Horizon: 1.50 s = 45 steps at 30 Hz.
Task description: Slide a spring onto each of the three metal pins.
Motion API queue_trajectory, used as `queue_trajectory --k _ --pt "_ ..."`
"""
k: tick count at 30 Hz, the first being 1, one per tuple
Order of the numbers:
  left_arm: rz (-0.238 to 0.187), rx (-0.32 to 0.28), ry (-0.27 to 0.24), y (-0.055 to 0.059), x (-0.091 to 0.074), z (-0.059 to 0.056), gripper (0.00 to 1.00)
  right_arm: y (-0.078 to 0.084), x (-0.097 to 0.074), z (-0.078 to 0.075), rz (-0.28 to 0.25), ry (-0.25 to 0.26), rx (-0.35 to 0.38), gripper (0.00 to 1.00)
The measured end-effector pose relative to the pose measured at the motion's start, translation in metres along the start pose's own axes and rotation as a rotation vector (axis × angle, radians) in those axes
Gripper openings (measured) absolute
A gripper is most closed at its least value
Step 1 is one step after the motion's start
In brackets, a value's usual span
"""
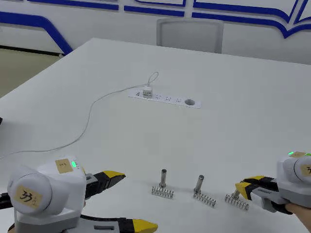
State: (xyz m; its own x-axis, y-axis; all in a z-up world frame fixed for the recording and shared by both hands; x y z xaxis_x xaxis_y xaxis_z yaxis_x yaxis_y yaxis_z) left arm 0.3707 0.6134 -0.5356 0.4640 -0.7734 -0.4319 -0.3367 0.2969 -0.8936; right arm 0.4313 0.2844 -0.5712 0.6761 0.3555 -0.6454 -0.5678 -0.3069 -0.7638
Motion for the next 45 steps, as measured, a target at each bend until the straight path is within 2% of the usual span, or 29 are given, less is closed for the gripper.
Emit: queue_trajectory --k 8,11,15,20,26,36,45 --pt "0.003 0.002 0.006 -0.001 0.002 0.000 0.74 -0.001 -0.007 0.000 -0.041 -0.013 0.006 0.17" --pt "0.017 0.012 0.011 -0.001 0.001 0.001 0.74 0.004 -0.007 -0.002 -0.045 -0.017 -0.016 0.18" --pt "0.025 0.002 0.001 0.002 -0.003 0.004 0.74 0.014 -0.008 -0.004 -0.052 -0.038 -0.008 0.18" --pt "0.040 -0.012 -0.012 0.007 -0.005 0.007 0.74 0.028 -0.006 -0.003 -0.034 -0.069 -0.010 0.20" --pt "0.054 -0.017 -0.015 0.009 -0.004 0.008 0.74 0.036 0.000 -0.002 -0.002 -0.093 -0.022 0.21" --pt "0.073 -0.024 -0.024 0.008 -0.002 0.009 0.74 0.044 0.011 -0.005 0.030 -0.119 -0.049 0.21" --pt "0.087 -0.029 -0.028 0.009 -0.002 0.008 0.75 0.048 0.013 -0.007 0.032 -0.141 -0.054 0.18"
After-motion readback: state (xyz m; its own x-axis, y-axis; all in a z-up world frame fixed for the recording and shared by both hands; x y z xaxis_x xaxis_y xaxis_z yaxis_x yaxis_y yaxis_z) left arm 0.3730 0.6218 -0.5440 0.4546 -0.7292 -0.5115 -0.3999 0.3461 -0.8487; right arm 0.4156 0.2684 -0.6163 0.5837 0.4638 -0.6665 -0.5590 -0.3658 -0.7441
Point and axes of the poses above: the centre of the closed fingertips' face, and the gripper's own axes: x roughly forward along the fingers, z roughly to its left, y roughly out of its underside, the point moved 10 cm from there along -x, roughly backward along the fingers, and after that the axes turned 1 degree about z, right-handed, at the moved point
